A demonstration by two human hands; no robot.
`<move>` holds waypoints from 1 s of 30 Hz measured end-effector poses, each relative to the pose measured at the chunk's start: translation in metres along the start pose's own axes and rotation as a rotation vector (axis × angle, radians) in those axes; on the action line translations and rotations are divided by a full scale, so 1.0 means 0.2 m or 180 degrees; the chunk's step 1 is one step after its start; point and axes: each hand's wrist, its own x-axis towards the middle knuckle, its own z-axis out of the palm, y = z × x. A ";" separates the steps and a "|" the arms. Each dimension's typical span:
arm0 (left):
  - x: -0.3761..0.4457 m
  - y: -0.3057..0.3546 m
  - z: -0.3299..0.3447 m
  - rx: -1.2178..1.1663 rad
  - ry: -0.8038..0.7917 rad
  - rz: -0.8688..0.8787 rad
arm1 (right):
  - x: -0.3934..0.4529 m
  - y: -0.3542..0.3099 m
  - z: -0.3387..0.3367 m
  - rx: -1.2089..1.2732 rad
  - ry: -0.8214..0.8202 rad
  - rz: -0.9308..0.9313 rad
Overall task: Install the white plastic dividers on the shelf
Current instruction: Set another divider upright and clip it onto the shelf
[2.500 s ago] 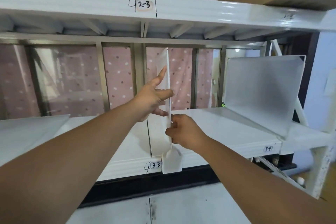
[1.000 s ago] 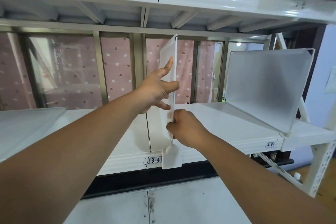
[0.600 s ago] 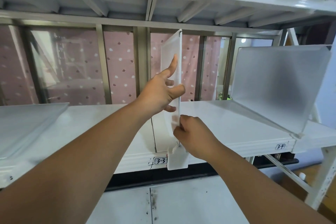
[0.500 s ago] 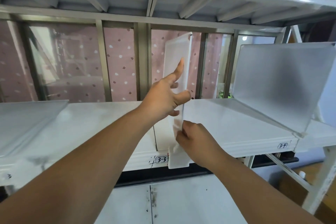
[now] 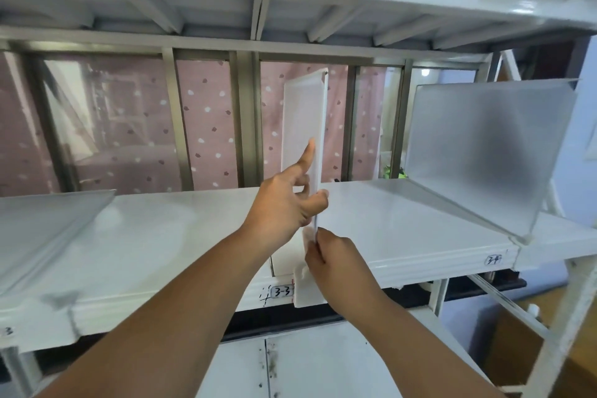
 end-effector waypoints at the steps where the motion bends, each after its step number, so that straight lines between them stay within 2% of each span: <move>1: -0.01 -0.02 0.00 -0.0012 0.0008 -0.0014 | 0.00 0.00 0.00 -0.0010 -0.0031 0.0050; 4: -0.06 -0.02 0.01 -0.0021 -0.0008 -0.0141 | -0.02 -0.04 -0.01 0.0086 -0.0050 0.0215; 7: -0.08 0.01 -0.02 0.0075 -0.0114 -0.0319 | -0.03 -0.12 -0.05 0.0362 0.0383 0.0191; 9: -0.11 0.04 -0.10 0.0449 -0.0072 -0.0228 | -0.04 -0.18 -0.08 0.0295 0.0925 -0.0023; 12: -0.17 0.10 -0.31 0.1056 0.0109 -0.0067 | -0.03 -0.27 -0.11 -0.0202 0.1688 -0.0582; 14: -0.21 0.14 -0.49 0.1512 0.0336 -0.0082 | -0.02 -0.34 -0.11 -0.0297 0.1836 -0.0872; 17: -0.28 0.16 -0.78 0.2290 0.0631 -0.0317 | 0.02 -0.44 -0.11 -0.0683 0.1852 -0.0889; 19: -0.35 0.16 -0.96 0.2594 0.0782 -0.0545 | 0.04 -0.52 -0.09 -0.1006 0.1787 -0.1029; 23: -0.53 0.14 -1.27 0.2836 0.1079 -0.1018 | 0.09 -0.72 0.05 -0.0839 0.1343 -0.1523; 26: -0.67 0.15 -1.46 0.3039 0.1284 -0.1264 | 0.16 -0.93 0.21 -0.0728 0.0527 -0.1700; 30: -0.89 0.13 -1.70 0.2970 0.1609 -0.1524 | 0.29 -1.19 0.46 -0.0492 -0.0647 -0.1618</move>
